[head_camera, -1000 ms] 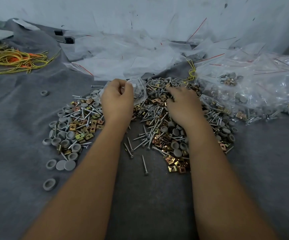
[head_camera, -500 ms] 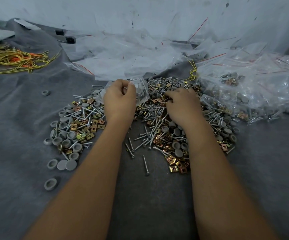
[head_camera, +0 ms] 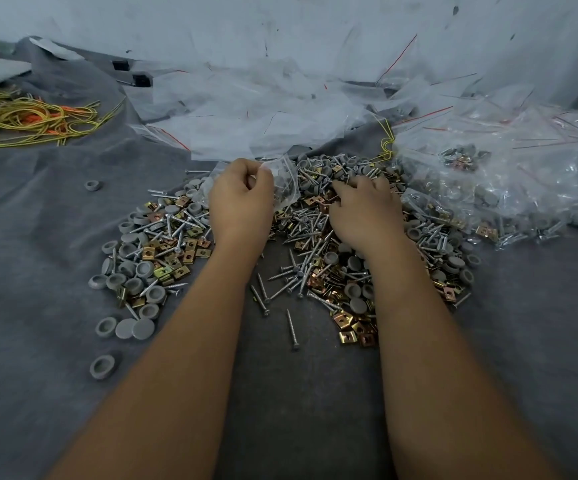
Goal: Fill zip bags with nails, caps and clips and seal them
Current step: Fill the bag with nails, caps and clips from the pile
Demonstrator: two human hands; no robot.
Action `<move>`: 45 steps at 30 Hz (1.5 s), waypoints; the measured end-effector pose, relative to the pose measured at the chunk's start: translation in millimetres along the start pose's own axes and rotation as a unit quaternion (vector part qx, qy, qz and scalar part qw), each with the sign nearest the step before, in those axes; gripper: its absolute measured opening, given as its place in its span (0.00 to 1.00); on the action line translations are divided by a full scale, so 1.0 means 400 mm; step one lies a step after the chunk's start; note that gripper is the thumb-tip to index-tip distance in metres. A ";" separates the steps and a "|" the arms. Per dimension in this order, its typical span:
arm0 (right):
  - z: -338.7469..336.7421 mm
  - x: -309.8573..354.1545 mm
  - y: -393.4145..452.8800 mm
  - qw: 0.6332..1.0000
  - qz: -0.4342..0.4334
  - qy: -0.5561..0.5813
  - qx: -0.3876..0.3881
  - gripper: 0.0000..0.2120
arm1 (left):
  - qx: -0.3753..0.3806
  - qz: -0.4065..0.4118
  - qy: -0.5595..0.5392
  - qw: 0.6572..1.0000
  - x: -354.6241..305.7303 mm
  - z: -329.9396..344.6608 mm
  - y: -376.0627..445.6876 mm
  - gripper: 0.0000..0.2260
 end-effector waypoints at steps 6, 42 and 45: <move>-0.002 0.010 0.001 1.000 0.005 -0.027 -0.004 0.21 | 0.000 0.001 -0.001 1.000 0.001 0.001 -0.001 0.09; -0.031 0.050 -0.024 0.904 0.011 0.399 -0.151 0.12 | -0.071 0.007 -0.039 0.997 -0.006 -0.006 0.004 0.10; -0.018 0.057 -0.023 0.943 -0.053 0.306 -0.115 0.15 | -0.089 0.008 -0.060 0.994 -0.008 -0.006 0.004 0.09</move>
Point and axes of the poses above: each hand's wrist, its own y-axis towards the middle knuckle, its own z-axis out of the palm, x = y × z, the point moved 1 cm from there along y, towards the middle knuckle, and after that the axes turned 5 degrees about z, right-handed, at the moved point
